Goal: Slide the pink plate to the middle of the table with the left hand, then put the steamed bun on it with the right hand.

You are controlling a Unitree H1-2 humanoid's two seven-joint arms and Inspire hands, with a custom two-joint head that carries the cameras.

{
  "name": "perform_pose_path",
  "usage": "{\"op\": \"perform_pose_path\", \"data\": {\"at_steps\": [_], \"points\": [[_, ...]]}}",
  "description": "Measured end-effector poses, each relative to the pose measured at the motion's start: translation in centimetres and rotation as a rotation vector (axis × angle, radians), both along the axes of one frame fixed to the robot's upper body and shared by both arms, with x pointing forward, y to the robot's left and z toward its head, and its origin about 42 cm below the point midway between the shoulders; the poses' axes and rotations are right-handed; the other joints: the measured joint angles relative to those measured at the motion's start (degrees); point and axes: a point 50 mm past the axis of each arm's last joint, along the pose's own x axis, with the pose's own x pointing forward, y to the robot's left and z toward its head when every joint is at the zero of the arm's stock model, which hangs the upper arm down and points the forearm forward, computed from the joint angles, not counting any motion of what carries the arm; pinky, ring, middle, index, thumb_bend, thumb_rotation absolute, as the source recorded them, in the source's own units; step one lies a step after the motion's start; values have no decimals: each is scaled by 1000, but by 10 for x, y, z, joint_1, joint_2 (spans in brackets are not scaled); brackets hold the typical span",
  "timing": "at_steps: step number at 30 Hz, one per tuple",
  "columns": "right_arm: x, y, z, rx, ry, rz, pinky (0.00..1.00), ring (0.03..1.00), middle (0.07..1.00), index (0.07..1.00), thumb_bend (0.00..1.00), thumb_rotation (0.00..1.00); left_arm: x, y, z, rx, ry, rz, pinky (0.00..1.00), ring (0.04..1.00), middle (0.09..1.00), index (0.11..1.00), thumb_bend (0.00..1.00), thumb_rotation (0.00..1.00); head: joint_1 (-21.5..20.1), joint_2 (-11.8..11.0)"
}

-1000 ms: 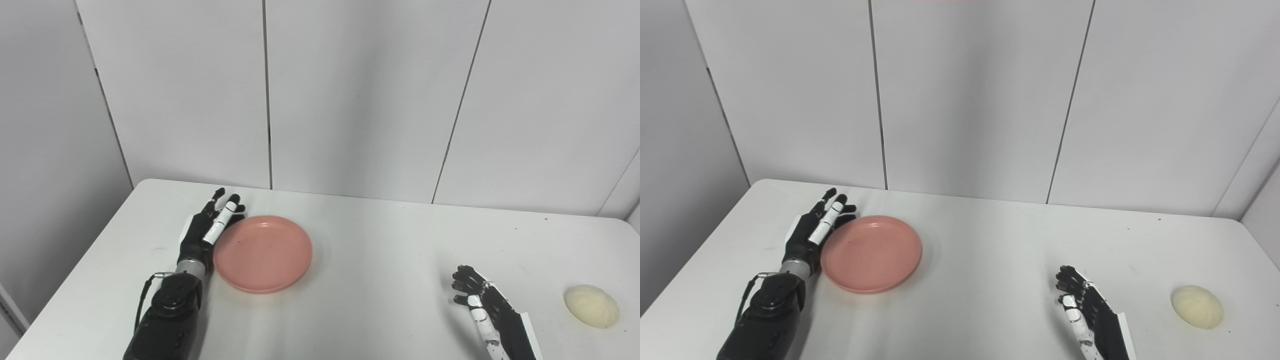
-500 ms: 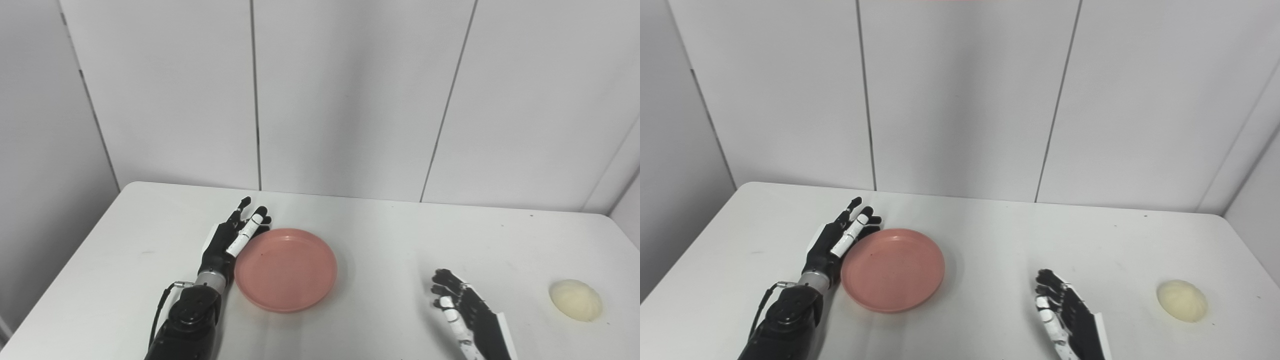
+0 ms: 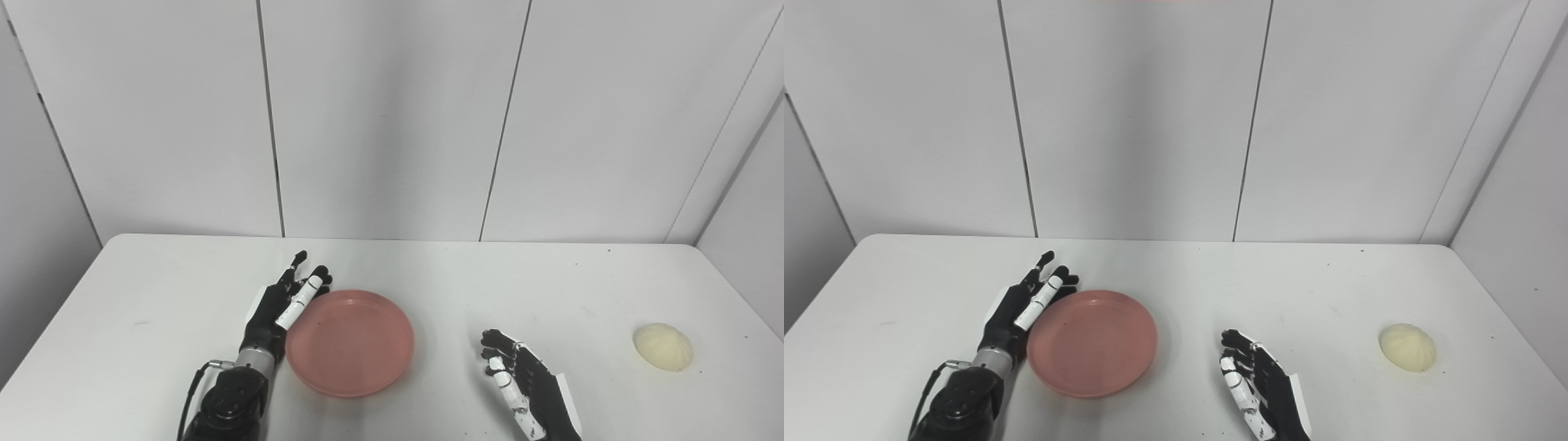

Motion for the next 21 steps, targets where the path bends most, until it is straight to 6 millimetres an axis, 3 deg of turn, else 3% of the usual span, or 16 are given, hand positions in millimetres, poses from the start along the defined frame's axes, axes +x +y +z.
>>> {"op": "perform_pose_path", "data": {"at_steps": [5,14,21], "points": [[0,6,0,-7,-1,1,671,737,758,725,387,818,-5,-9,1,-103,38,13,891,822,791,997,647,713,-14,0],[0,9,0,-22,0,3,659,738,762,735,381,808,-12,-33,1,-221,75,4,862,823,825,1000,588,744,-21,-15],[-4,11,-1,-8,-8,-13,663,730,759,750,395,790,-19,-51,1,-318,94,-1,909,834,828,1000,577,764,-32,-47]]}}
